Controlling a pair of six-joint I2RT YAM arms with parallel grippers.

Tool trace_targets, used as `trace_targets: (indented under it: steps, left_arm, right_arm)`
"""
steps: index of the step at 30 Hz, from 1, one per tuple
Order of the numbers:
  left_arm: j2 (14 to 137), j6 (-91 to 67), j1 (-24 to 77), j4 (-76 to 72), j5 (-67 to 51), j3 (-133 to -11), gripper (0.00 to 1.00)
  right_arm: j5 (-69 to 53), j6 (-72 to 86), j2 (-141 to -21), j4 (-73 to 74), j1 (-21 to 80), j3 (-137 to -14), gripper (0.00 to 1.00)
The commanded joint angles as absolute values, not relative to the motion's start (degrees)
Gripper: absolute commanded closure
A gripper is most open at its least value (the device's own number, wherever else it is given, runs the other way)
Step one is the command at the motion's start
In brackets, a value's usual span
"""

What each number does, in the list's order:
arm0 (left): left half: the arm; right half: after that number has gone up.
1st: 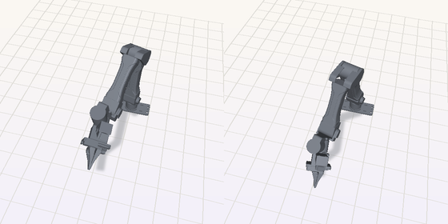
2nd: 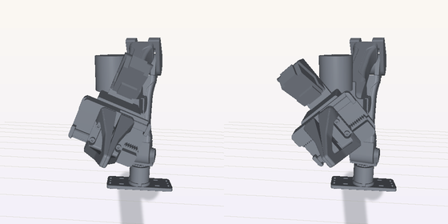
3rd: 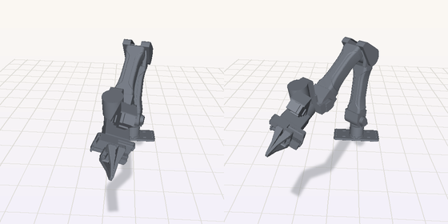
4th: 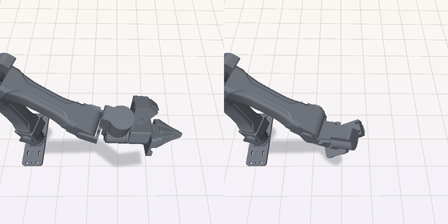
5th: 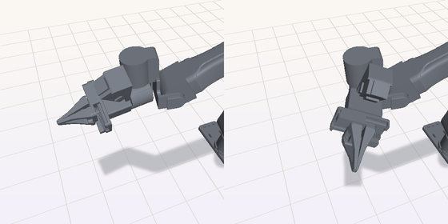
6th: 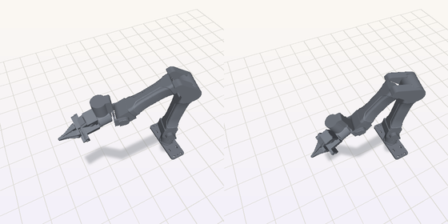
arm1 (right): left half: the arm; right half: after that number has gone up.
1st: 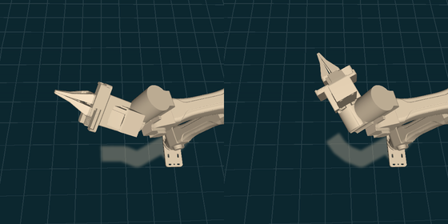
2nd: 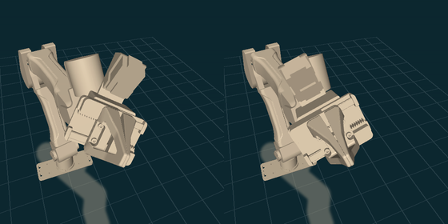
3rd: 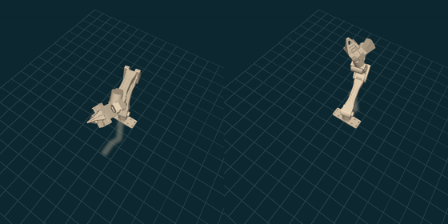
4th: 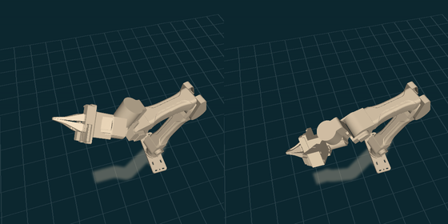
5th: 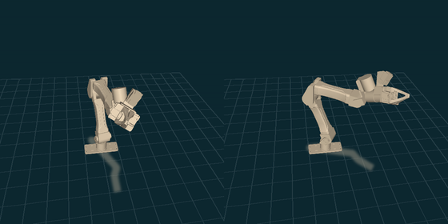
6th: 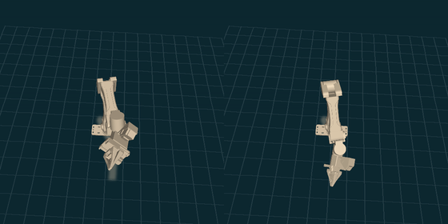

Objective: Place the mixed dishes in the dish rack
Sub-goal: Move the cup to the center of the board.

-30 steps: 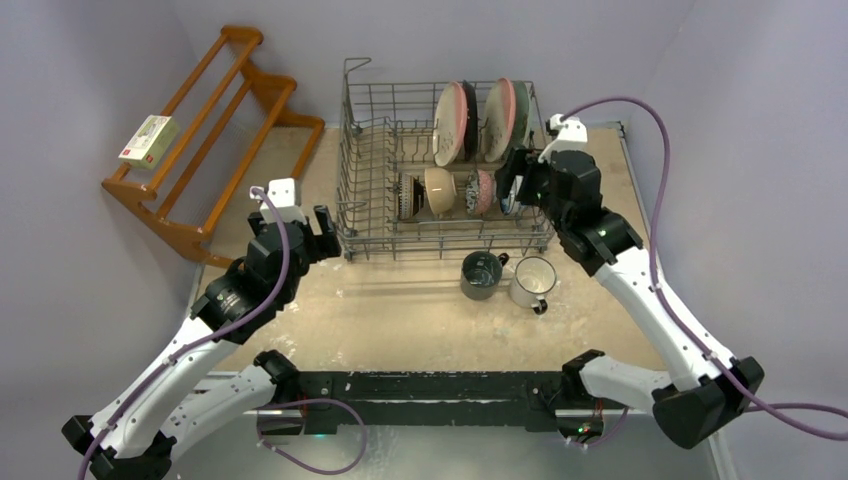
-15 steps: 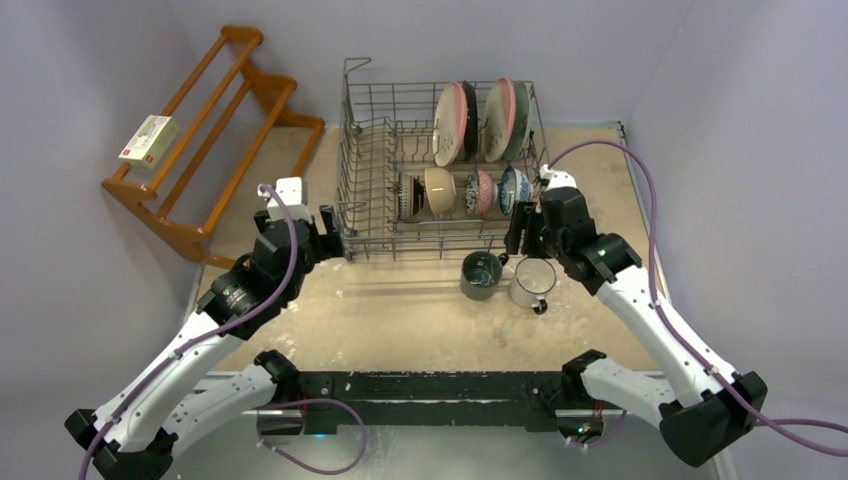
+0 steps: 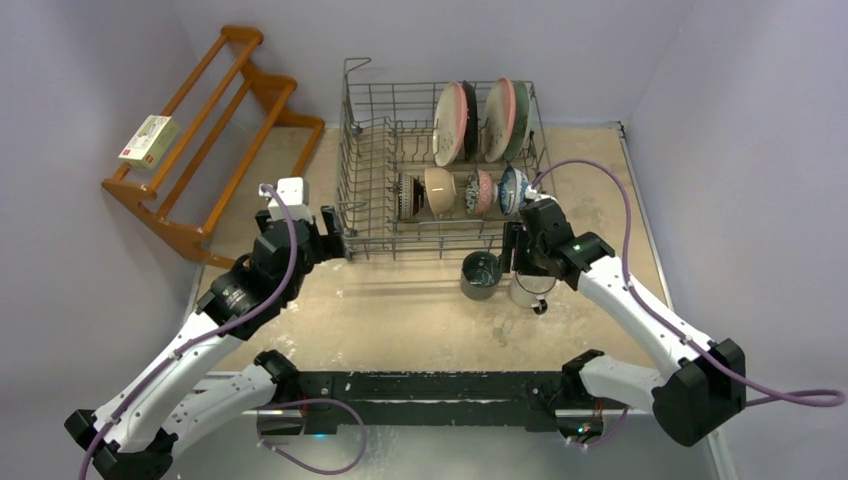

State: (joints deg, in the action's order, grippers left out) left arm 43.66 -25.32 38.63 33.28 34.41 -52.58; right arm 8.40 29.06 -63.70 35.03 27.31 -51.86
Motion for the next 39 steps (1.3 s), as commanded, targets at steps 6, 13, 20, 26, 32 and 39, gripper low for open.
trace_targets:
  steps: [6, 13, 20, 26, 32, 39]
  left_arm:
    - [42.23, -23.99, 38.23, 30.41, 32.54, -51.97, 0.2]
    - [42.06, -23.84, 38.28, 30.32, 31.73, -51.98, 0.2]
    - [41.73, -23.73, 38.3, 30.32, 31.8, -51.89, 0.2]
    - [41.62, -23.73, 38.23, 30.37, 31.64, -51.92, 0.2]
    - [41.56, -23.73, 38.24, 30.41, 31.73, -51.89, 0.2]
    - [41.57, -23.73, 38.24, 30.41, 31.72, -51.9, 0.2]
  right_arm:
    - [9.29, 34.48, -65.58, 32.12, 29.1, -49.39, 0.35]
    - [13.44, 37.71, -68.84, 31.24, 31.67, -48.72, 0.35]
    - [14.14, 39.33, -71.39, 29.6, 33.6, -47.24, 0.38]
    - [14.7, 39.96, -72.39, 29.46, 34.94, -47.03, 0.43]
    - [14.02, 40.3, -72.63, 29.04, 35.91, -46.82, 0.49]
    - [13.47, 41.17, -72.26, 28.7, 37.26, -46.63, 0.63]
